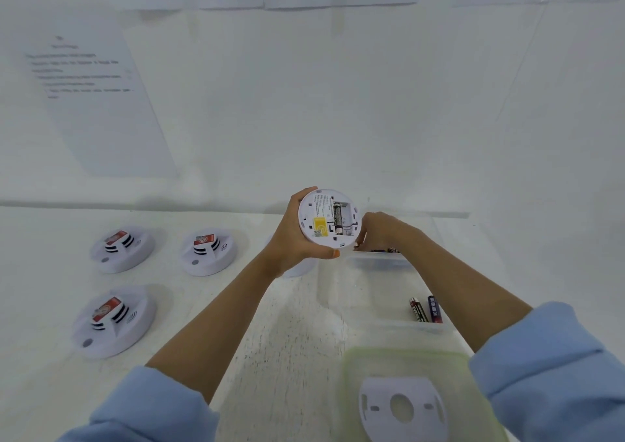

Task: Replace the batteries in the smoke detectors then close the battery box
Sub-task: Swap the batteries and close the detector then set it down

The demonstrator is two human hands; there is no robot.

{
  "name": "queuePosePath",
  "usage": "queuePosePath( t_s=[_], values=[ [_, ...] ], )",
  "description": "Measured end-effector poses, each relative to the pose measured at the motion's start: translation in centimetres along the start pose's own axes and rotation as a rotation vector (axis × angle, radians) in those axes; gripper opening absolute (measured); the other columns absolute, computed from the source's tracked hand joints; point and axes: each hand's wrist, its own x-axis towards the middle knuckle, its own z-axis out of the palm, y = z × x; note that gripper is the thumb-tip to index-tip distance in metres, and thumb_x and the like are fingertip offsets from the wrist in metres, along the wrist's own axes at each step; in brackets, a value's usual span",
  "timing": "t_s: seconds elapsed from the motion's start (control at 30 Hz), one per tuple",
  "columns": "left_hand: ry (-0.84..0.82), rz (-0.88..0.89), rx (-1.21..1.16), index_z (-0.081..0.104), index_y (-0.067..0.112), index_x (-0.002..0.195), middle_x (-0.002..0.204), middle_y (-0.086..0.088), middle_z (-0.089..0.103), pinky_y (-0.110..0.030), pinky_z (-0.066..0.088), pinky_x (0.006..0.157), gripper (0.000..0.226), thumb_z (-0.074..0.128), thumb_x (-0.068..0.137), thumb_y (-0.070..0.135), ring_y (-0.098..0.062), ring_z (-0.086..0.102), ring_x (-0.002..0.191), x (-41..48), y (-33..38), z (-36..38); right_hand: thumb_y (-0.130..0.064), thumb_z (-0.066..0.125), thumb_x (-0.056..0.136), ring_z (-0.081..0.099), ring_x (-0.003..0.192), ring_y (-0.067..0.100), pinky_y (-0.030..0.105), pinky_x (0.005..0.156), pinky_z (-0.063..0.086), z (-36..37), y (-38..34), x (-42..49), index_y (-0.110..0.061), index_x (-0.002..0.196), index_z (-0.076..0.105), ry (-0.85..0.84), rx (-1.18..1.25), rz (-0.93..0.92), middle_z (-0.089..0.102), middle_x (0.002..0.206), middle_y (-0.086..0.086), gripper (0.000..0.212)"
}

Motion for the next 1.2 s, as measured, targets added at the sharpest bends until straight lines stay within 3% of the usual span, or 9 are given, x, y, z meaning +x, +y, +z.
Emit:
queuePosePath(
  t_s=[0.13,0.27,0.43,0.57,0.67,0.77,0.9,1.0,1.2],
  values=[
    [0.005,0.009,0.022,0.029,0.017,0.131,0.124,0.01,0.044,-0.013,0.048,0.082,0.099,0.079,0.047,0.0,0.009,0.049,0.109,0.2,-0.4,-0.2,-0.009,0.069,0.072,0.05,0.057,0.013,0.02,0.055,0.039,-0.3,-0.3,-0.7,-0.017,0.06,0.053,0.037,0.095,-0.116,0.053,0.06,-0.005,0.022],
    [0.007,0.008,0.034,0.029,0.019,0.131,0.126,0.009,0.044,-0.014,0.048,0.086,0.1,0.08,0.047,0.002,0.008,0.048,0.111,0.2,-0.5,-0.6,-0.003,0.075,0.07,0.057,0.063,0.014,0.023,0.064,0.048,-1.7,0.6,-2.0,-0.009,0.085,0.063,0.278,0.567,-0.136,0.067,0.073,0.007,0.021],
    [0.006,0.021,0.024,0.028,0.018,0.131,0.122,0.011,0.044,-0.012,0.048,0.083,0.099,0.08,0.047,0.002,0.012,0.049,0.106,0.0,0.2,-0.2,-0.002,0.073,0.074,0.061,0.06,0.01,0.024,0.065,0.053,-4.6,0.0,-5.2,-0.012,0.089,0.059,0.561,0.996,-0.246,0.064,0.058,-0.002,0.023],
    [-0.005,0.035,-0.016,0.027,0.012,0.134,0.122,0.009,0.044,-0.014,0.049,0.08,0.102,0.078,0.047,-0.002,0.01,0.051,0.105,-0.3,1.1,0.7,-0.005,0.076,0.071,0.056,0.055,-0.004,0.012,0.06,0.048,-4.1,-2.1,-6.7,-0.011,0.089,0.066,0.598,0.687,-0.323,0.065,0.073,0.002,0.021],
    [-0.005,0.051,-0.039,0.025,0.008,0.134,0.12,0.008,0.043,-0.012,0.049,0.076,0.102,0.078,0.05,-0.015,0.012,0.052,0.101,-0.7,1.9,1.1,-0.017,0.072,0.077,0.054,0.071,0.007,0.02,0.066,0.041,-3.1,-2.2,-7.4,-0.014,0.101,0.067,0.683,0.487,-0.331,0.062,0.092,-0.003,0.025],
    [0.016,0.063,-0.069,0.023,0.002,0.135,0.116,0.008,0.044,-0.009,0.049,0.072,0.096,0.067,0.056,-0.03,0.017,0.053,0.095,-1.3,2.3,1.4,-0.018,0.067,0.082,0.059,0.092,0.018,0.028,0.078,0.05,-2.1,-2.2,-8.2,-0.014,0.109,0.064,0.588,0.603,-0.32,0.061,0.112,0.004,0.027],
    [0.024,0.073,-0.068,0.026,0.005,0.135,0.116,0.007,0.046,-0.011,0.049,0.073,0.098,0.072,0.054,-0.027,0.014,0.053,0.096,-2.0,2.4,1.6,-0.012,0.06,0.087,0.063,0.098,0.03,0.042,0.083,0.054,-1.1,-3.0,-9.4,-0.006,0.113,0.062,0.621,0.62,-0.307,0.063,0.114,0.013,0.026],
    [0.001,0.077,-0.076,0.03,0.012,0.131,0.117,0.005,0.047,-0.014,0.05,0.075,0.098,0.076,0.048,-0.011,0.01,0.054,0.098,-2.6,2.8,1.7,-0.009,0.052,0.091,0.06,0.098,0.037,0.047,0.084,0.05,-0.8,-3.4,-10.3,0.004,0.107,0.063,0.664,0.342,-0.306,0.062,0.109,0.024,0.024],
    [-0.017,0.109,-0.106,0.03,0.011,0.13,0.116,0.006,0.047,-0.013,0.05,0.075,0.095,0.074,0.048,-0.008,0.011,0.055,0.097,-3.8,3.7,1.8,-0.011,0.046,0.095,0.054,0.114,0.024,0.021,0.092,0.043,-0.4,-3.5,-12.4,-0.001,0.119,0.06,0.599,0.456,-0.348,0.056,0.129,0.013,0.03]
  ],
)
